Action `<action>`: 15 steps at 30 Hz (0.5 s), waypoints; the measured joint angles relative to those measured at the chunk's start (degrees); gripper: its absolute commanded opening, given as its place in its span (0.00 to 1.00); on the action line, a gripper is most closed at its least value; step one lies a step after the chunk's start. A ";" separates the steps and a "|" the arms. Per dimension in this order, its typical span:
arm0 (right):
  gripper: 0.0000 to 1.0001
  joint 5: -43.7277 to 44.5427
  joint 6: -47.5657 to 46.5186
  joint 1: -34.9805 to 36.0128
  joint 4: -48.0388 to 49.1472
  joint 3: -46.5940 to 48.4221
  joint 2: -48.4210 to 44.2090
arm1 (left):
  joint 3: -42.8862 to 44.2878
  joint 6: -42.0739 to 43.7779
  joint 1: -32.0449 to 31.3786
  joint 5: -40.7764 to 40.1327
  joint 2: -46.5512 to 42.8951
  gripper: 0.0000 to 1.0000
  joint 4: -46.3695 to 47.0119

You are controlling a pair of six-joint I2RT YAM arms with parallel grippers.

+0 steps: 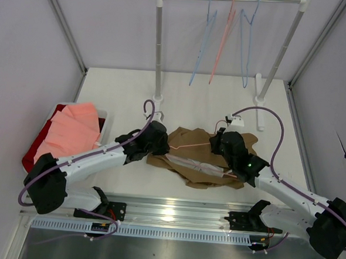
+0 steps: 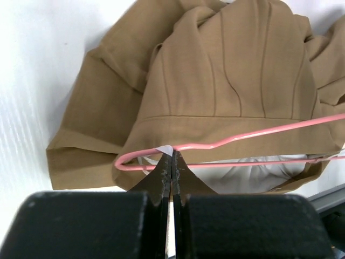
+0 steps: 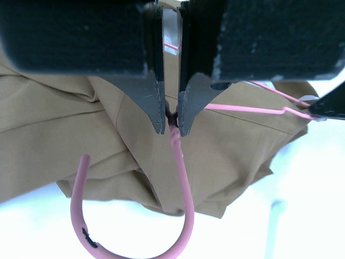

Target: Place the skirt on the hanger

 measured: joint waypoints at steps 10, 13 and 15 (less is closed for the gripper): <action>0.00 -0.07 -0.72 0.92 -0.70 5.55 0.00 | 5.44 2.84 -1.20 1.90 1.75 0.00 0.04; 0.00 0.02 -1.73 1.18 -1.57 7.39 0.00 | 6.56 3.39 -1.53 2.34 1.75 0.00 0.02; 0.00 0.17 -2.40 1.38 -1.97 8.28 0.00 | 7.23 3.93 -1.62 2.43 1.75 0.00 -0.02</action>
